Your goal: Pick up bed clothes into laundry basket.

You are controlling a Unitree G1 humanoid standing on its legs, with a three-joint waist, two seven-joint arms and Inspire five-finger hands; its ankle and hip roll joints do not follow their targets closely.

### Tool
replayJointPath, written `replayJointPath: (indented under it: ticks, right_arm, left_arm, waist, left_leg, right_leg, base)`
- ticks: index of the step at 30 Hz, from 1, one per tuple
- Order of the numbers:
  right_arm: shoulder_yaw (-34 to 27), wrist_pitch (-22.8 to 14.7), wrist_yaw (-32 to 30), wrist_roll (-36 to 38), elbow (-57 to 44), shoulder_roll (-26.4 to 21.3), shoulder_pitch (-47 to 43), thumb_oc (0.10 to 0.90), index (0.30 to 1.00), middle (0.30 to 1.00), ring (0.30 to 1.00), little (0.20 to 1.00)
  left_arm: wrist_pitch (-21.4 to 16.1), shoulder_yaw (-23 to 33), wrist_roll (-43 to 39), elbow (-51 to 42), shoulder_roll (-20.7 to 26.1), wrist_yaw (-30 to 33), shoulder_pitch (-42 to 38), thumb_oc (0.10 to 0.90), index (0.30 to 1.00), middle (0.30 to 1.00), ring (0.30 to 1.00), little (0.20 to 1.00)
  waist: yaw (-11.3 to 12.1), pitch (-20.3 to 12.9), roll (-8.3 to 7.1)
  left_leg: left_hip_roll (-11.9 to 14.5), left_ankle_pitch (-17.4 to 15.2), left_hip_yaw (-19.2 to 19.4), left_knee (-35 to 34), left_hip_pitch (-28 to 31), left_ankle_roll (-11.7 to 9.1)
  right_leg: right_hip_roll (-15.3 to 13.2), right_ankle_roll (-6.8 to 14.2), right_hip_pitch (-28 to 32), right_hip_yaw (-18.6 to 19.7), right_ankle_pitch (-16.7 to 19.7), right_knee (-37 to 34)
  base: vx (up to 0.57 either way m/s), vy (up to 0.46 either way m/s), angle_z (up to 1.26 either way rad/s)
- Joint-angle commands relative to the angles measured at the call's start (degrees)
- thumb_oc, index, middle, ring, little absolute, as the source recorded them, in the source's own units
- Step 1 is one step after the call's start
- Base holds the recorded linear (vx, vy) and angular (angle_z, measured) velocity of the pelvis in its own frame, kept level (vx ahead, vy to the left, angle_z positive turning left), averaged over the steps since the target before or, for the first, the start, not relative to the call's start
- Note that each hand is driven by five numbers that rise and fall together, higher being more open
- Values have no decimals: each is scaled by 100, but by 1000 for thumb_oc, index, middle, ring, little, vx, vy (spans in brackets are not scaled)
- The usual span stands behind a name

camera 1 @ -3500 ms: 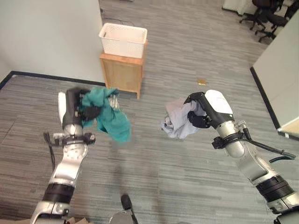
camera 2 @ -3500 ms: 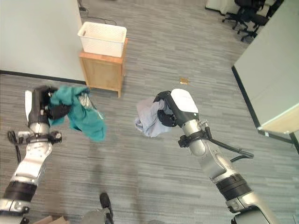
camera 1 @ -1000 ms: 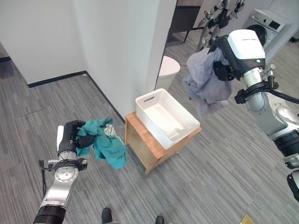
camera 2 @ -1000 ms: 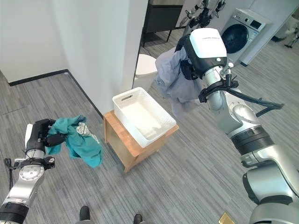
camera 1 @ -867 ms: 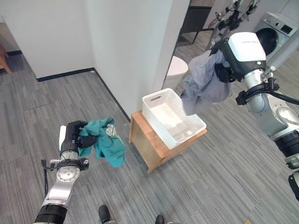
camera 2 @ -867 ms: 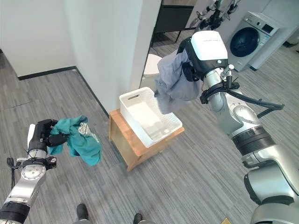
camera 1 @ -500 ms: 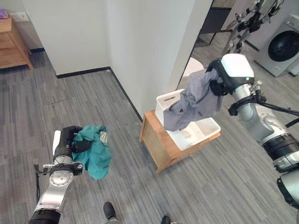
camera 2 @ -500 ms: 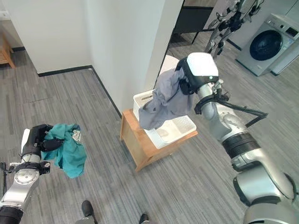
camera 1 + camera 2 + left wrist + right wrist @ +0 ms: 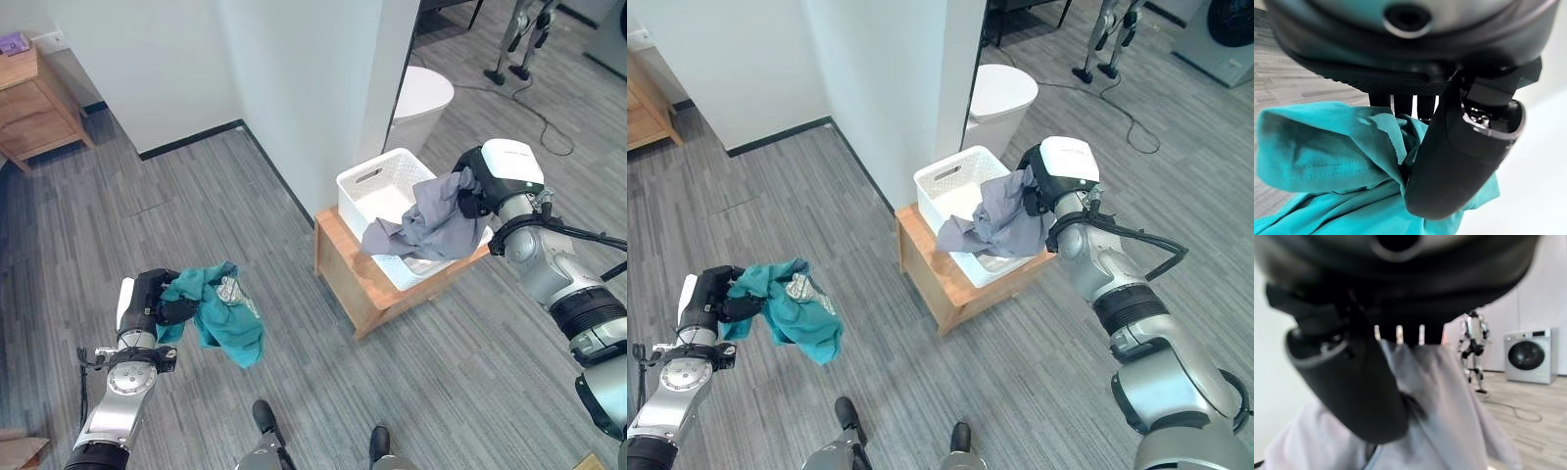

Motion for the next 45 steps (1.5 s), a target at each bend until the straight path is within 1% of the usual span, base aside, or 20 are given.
replayJointPath:
  ticks: [1, 3, 5, 12, 18, 23, 25, 26, 27, 28, 29, 31, 32, 33, 36, 37, 38, 40, 42, 45]
  right_arm:
    - [57, -148, -683, 156, 428, -430, -1996, 400, 300, 300, 300, 300]
    - [111, -157, -713, 217, 565, -432, -2109, 400, 300, 300, 300, 300]
    - [118, -177, -766, 342, 735, -379, -2171, 800, 900, 900, 900, 900]
    - [215, -180, -792, 269, 655, -424, -2068, 800, 900, 900, 900, 900]
    - [81, -208, -804, 179, 65, -735, -1752, 800, 900, 900, 900, 900]
    - [-443, -376, -711, 81, -1456, -1444, -1031, 800, 900, 900, 900, 900]
    - [-1126, -445, -656, 190, -2178, -1792, -249, 800, 900, 900, 900, 900]
    - [-1297, -428, -635, 174, -2259, -1807, -64, 800, 900, 900, 900, 900]
    - [-1654, -479, -657, 277, -2474, -1840, 363, 800, 900, 900, 900, 900]
    - [-2980, -540, -739, 322, -3176, -1636, 1866, 800, 900, 900, 900, 900]
    - [-3849, -573, -704, 348, -3592, -1339, 2863, 800, 900, 900, 900, 900]
    - [-4674, -728, -693, 434, -3726, -786, 4203, 800, 900, 900, 900, 900]
    - [-4817, -738, -671, 430, -3813, -737, 4374, 800, 900, 900, 900, 900]
    - [-5152, -882, -556, 614, -3876, -258, 5230, 800, 900, 900, 900, 900]
    - [-5209, -1006, -363, 1145, -3374, 543, 6212, 800, 900, 900, 900, 900]
    - [-5228, -1019, -361, 1154, -3375, 566, 6235, 800, 900, 900, 900, 900]
    - [-5097, -952, -273, 990, -2803, 650, 6631, 800, 900, 900, 900, 900]
    - [-5074, -954, -201, 808, -2670, 609, 6840, 800, 900, 900, 900, 900]
    - [-4779, -926, 34, 398, -1847, 534, 7506, 800, 900, 900, 900, 900]
    - [-4446, -886, 163, 70, -973, 498, 7802, 800, 900, 900, 900, 900]
  left_arm:
    - [-795, -207, -112, -202, 417, 95, -1103, 400, 300, 300, 300, 300]
    - [-851, -238, -201, -235, 452, 101, -1166, 400, 300, 300, 300, 300]
    - [-904, -257, -297, -247, 457, 141, -1250, 400, 300, 300, 300, 300]
    - [-996, -169, -427, -308, 386, 160, -1303, 400, 300, 300, 300, 300]
    - [-1126, -110, -394, -816, 351, 221, -1481, 400, 300, 300, 300, 300]
    - [-1245, -61, -371, -1489, 277, 223, -1899, 400, 300, 300, 300, 300]
    - [-1266, 10, -357, -1755, 265, 268, -1968, 400, 300, 300, 300, 300]
    - [-1254, -41, -355, -1772, 284, 267, -1974, 400, 300, 300, 300, 300]
    - [-1249, 85, -325, -1900, 198, 304, -1945, 400, 300, 300, 300, 300]
    - [-1159, 292, -187, -2237, -8, 355, -1820, 400, 300, 300, 300, 300]
    - [-1080, 303, -68, -2322, -66, 355, -1762, 400, 300, 300, 300, 300]
    - [-976, 400, 266, -2354, -103, 451, -1895, 400, 300, 300, 300, 300]
    - [-967, 336, 285, -2362, -99, 455, -1903, 400, 300, 300, 300, 300]
    - [-872, 317, 555, -2359, -64, 521, -2134, 400, 300, 300, 300, 300]
    - [-672, 141, 973, -2138, 125, 715, -2702, 400, 300, 300, 300, 300]
    - [-674, 98, 981, -2107, 136, 728, -2737, 400, 300, 300, 300, 300]
    - [-486, 30, 1390, -1749, 461, 750, -3071, 400, 300, 300, 300, 300]
    - [-463, 58, 1536, -1641, 586, 735, -3126, 400, 300, 300, 300, 300]
    - [-374, -91, 1805, -1173, 899, 921, -3523, 400, 300, 300, 300, 300]
    - [-220, -407, 2068, -576, 1289, 980, -4064, 400, 300, 300, 300, 300]
  waist:
    - [276, 86, 380]
    - [302, 153, 434]
    - [332, 253, 500]
    - [352, 221, 593]
    - [294, 180, 510]
    - [-116, -26, 186]
    - [-331, -122, 100]
    - [-283, -154, 58]
    - [-467, -187, 60]
    - [-846, -261, 24]
    - [-937, -341, -33]
    - [-1347, -415, -51]
    - [-1292, -430, -76]
    - [-1525, -500, -45]
    - [-1878, -540, 3]
    - [-1842, -544, -14]
    - [-2094, -520, 53]
    - [-2161, -524, 82]
    - [-2489, -484, 192]
    - [-2696, -369, 313]
  left_leg:
    - [692, 97, 323, 12, 489, -1208]
    - [703, 160, 310, 12, 354, -1208]
    - [717, 302, 280, 12, 159, -1208]
    - [778, 282, 227, 12, -65, -1208]
    - [809, 254, 234, 12, 204, -1208]
    - [867, 53, 329, 12, 825, -1208]
    - [918, 115, 512, 12, 967, -1208]
    - [885, 17, 437, 12, 1016, -1208]
    - [937, 105, 589, 12, 1079, -1208]
    - [998, -30, 782, 12, 1305, -1194]
    - [970, -200, 765, 12, 1465, -1208]
    - [966, -290, 917, 12, 1629, -1193]
    - [964, -297, 919, 12, 1642, -1193]
    - [960, -237, 1044, 12, 1730, -1191]
    - [970, -144, 1339, 12, 1856, -1201]
    - [970, -144, 1357, 12, 1864, -1202]
    - [984, -60, 1570, 12, 1951, -1208]
    - [987, -49, 1650, 12, 2001, -1208]
    - [979, 23, 1784, 12, 2092, -1208]
    - [947, 40, 1824, 12, 2070, -1208]
  right_leg:
    - [-175, 104, -415, -171, -709, 55]
    - [-188, 112, -514, -195, -683, 55]
    - [-207, 126, -674, -237, -647, 55]
    - [-130, 99, -806, -223, -727, 55]
    - [-64, 46, -559, -150, -817, 55]
    - [61, 11, -211, 77, -851, 55]
    - [131, -34, -186, 105, -766, 55]
    - [104, -3, -139, 173, -852, 55]
    - [155, -32, -146, 165, -776, 55]
    - [188, -35, -69, 284, -788, 55]
    - [168, -5, 25, 404, -873, 55]
    - [176, -1, 40, 535, -848, 55]
    - [174, 2, 53, 535, -850, 55]
    - [207, 4, 20, 637, -849, 55]
    - [251, 23, -77, 825, -799, 55]
    - [254, 22, -82, 842, -796, 55]
    - [266, 39, -157, 988, -756, 55]
    - [273, 49, -165, 1020, -765, 55]
    - [273, 82, -129, 1106, -778, 55]
    - [222, 109, -124, 1108, -791, 55]
  base:
    - [-25, -43, 14]
    - [-23, -59, 14]
    - [-42, -58, 5]
    - [1, -39, 13]
    - [0, 0, 0]
    - [16, -9, 0]
    - [1, 5, -15]
    - [-36, 7, -23]
    - [56, 40, -29]
    - [90, 57, -22]
    - [152, 75, -1]
    - [87, 30, -2]
    - [43, 16, -33]
    - [38, 7, -40]
    - [12, -23, -59]
    - [-25, -6, -61]
    - [-5, 5, -61]
    - [25, -11, -62]
    - [37, -37, -65]
    - [-20, 3, -30]
